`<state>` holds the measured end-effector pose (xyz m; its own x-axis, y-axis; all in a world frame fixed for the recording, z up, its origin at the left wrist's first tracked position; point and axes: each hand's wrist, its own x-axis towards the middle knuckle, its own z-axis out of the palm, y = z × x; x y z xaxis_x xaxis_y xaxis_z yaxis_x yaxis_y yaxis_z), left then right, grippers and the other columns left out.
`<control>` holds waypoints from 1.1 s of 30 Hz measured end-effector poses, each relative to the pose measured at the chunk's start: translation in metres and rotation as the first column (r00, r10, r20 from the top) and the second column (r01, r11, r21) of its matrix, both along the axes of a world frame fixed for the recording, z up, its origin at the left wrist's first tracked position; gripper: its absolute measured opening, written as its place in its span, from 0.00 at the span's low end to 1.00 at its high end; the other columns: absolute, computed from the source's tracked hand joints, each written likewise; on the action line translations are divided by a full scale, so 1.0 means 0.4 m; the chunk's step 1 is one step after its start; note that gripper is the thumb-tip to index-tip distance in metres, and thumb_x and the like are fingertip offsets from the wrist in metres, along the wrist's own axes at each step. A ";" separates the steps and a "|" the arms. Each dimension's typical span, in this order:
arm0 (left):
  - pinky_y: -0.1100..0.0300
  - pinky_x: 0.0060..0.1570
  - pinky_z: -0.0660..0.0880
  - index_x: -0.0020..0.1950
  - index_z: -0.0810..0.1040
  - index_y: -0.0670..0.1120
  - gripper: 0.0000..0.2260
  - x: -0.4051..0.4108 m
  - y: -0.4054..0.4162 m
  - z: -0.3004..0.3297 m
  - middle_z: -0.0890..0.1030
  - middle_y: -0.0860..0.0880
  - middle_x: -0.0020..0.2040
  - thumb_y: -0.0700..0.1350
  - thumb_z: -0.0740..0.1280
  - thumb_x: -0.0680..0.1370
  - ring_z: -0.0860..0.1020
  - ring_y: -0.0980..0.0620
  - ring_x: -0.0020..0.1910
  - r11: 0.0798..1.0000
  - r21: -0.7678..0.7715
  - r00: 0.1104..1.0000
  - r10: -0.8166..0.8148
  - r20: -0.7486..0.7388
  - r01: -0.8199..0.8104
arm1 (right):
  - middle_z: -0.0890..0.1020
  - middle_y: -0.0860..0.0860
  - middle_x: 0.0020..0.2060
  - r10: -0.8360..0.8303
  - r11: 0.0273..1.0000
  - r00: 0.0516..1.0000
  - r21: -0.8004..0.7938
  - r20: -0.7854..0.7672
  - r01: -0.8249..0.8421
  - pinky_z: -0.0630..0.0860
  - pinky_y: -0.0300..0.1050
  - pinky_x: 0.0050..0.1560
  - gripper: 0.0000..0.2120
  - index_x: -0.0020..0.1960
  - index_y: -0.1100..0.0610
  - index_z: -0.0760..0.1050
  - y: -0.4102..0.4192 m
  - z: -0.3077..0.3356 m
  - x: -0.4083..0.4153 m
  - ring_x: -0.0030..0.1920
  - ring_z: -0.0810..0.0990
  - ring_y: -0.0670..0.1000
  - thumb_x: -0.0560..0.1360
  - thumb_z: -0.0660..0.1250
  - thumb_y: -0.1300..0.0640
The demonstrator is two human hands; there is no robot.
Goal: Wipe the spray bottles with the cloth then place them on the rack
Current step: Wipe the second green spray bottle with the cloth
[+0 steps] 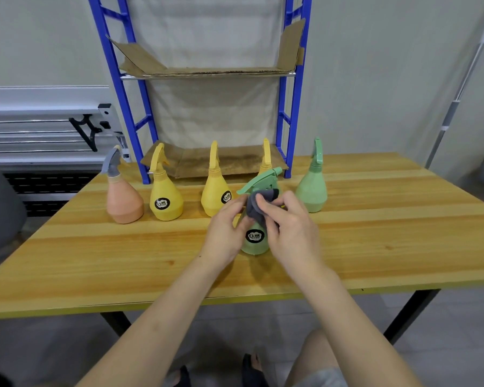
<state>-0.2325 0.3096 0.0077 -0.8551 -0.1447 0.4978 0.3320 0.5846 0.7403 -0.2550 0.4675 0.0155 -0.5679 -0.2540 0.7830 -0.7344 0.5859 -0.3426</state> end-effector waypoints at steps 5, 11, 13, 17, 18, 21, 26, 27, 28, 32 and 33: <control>0.51 0.73 0.69 0.73 0.75 0.44 0.20 -0.006 0.001 -0.003 0.77 0.48 0.71 0.43 0.69 0.81 0.73 0.53 0.71 1.000 0.001 0.998 0.029 0.059 -0.029 | 0.72 0.45 0.45 0.031 0.999 0.991 -0.030 0.129 -0.027 0.78 0.54 0.36 0.15 0.65 0.45 0.81 0.013 -0.009 0.004 0.44 0.75 0.49 0.80 0.68 0.57; 0.53 0.74 0.68 0.76 0.72 0.46 0.22 0.008 0.009 0.003 0.75 0.49 0.73 0.46 0.68 0.82 0.71 0.54 0.72 0.999 0.030 0.997 0.041 0.069 -0.044 | 0.74 0.47 0.45 0.063 0.976 0.984 -0.216 0.165 -0.027 0.78 0.46 0.46 0.15 0.65 0.49 0.82 0.004 0.039 0.006 0.45 0.76 0.46 0.80 0.68 0.59; 0.50 0.74 0.68 0.75 0.73 0.45 0.21 0.004 0.008 0.001 0.76 0.49 0.72 0.44 0.68 0.82 0.72 0.53 0.72 0.999 0.019 0.997 0.036 0.072 -0.038 | 0.74 0.46 0.45 0.092 0.978 0.977 -0.203 0.195 -0.051 0.79 0.49 0.46 0.14 0.65 0.49 0.82 -0.010 0.032 0.009 0.45 0.76 0.47 0.80 0.68 0.58; 0.57 0.75 0.64 0.76 0.70 0.44 0.23 0.007 0.010 0.005 0.73 0.48 0.75 0.43 0.68 0.82 0.69 0.52 0.74 0.997 -0.017 0.994 0.074 0.082 -0.072 | 0.73 0.47 0.43 0.092 0.984 0.960 -0.174 0.263 -0.046 0.78 0.50 0.42 0.13 0.64 0.50 0.82 0.002 -0.004 0.007 0.43 0.76 0.48 0.81 0.68 0.58; 0.55 0.75 0.65 0.77 0.70 0.44 0.23 0.006 0.010 0.005 0.73 0.48 0.75 0.44 0.68 0.82 0.70 0.52 0.74 0.997 -0.030 0.994 0.076 0.081 -0.073 | 0.73 0.47 0.43 0.093 0.984 0.951 -0.172 0.294 -0.043 0.77 0.47 0.42 0.13 0.63 0.49 0.82 0.009 -0.004 0.004 0.43 0.76 0.48 0.81 0.68 0.58; 0.50 0.75 0.67 0.77 0.69 0.45 0.24 0.007 0.007 0.004 0.73 0.48 0.75 0.46 0.67 0.82 0.70 0.52 0.74 0.995 -0.066 0.993 0.085 0.077 -0.080 | 0.75 0.47 0.43 0.077 0.988 0.935 -0.152 0.346 -0.025 0.73 0.43 0.44 0.13 0.63 0.48 0.82 0.033 0.010 0.004 0.43 0.76 0.48 0.80 0.68 0.57; 0.48 0.75 0.67 0.78 0.67 0.44 0.25 0.009 0.012 0.007 0.72 0.46 0.75 0.49 0.66 0.83 0.70 0.50 0.74 0.994 -0.069 0.993 0.084 0.083 -0.079 | 0.75 0.48 0.44 -0.064 0.949 0.979 -0.291 0.192 0.119 0.72 0.42 0.45 0.14 0.65 0.46 0.81 0.081 0.076 0.009 0.44 0.75 0.48 0.81 0.67 0.56; 0.47 0.74 0.67 0.78 0.67 0.43 0.25 0.010 0.013 0.008 0.72 0.46 0.75 0.49 0.66 0.83 0.70 0.50 0.74 0.995 -0.068 0.994 0.076 0.085 -0.070 | 0.74 0.48 0.45 -0.080 0.943 0.980 -0.305 0.180 0.133 0.73 0.43 0.45 0.14 0.65 0.46 0.81 0.076 0.086 0.000 0.44 0.75 0.48 0.81 0.66 0.56; 0.47 0.74 0.67 0.78 0.67 0.43 0.24 0.010 0.013 0.010 0.73 0.46 0.75 0.48 0.65 0.83 0.70 0.49 0.74 0.996 -0.063 0.994 0.063 0.089 -0.057 | 0.74 0.48 0.45 -0.080 0.945 0.980 -0.299 0.180 0.132 0.74 0.44 0.45 0.14 0.65 0.47 0.81 0.065 0.092 -0.010 0.45 0.75 0.48 0.81 0.66 0.55; 0.46 0.73 0.68 0.78 0.68 0.43 0.25 0.006 0.007 0.011 0.74 0.48 0.74 0.51 0.64 0.83 0.71 0.50 0.73 0.997 -0.070 0.993 0.028 0.116 -0.020 | 0.75 0.49 0.47 -0.077 0.965 0.968 -0.227 0.240 0.133 0.78 0.53 0.47 0.11 0.61 0.52 0.82 0.019 0.063 -0.031 0.46 0.77 0.50 0.82 0.65 0.55; 0.46 0.73 0.68 0.78 0.67 0.44 0.25 0.004 0.005 0.011 0.73 0.48 0.74 0.50 0.64 0.83 0.71 0.51 0.73 0.997 -0.072 0.992 0.022 0.124 -0.013 | 0.75 0.50 0.47 -0.078 0.965 0.964 -0.224 0.254 0.137 0.78 0.53 0.47 0.11 0.60 0.54 0.83 0.018 0.051 -0.034 0.46 0.76 0.50 0.82 0.65 0.56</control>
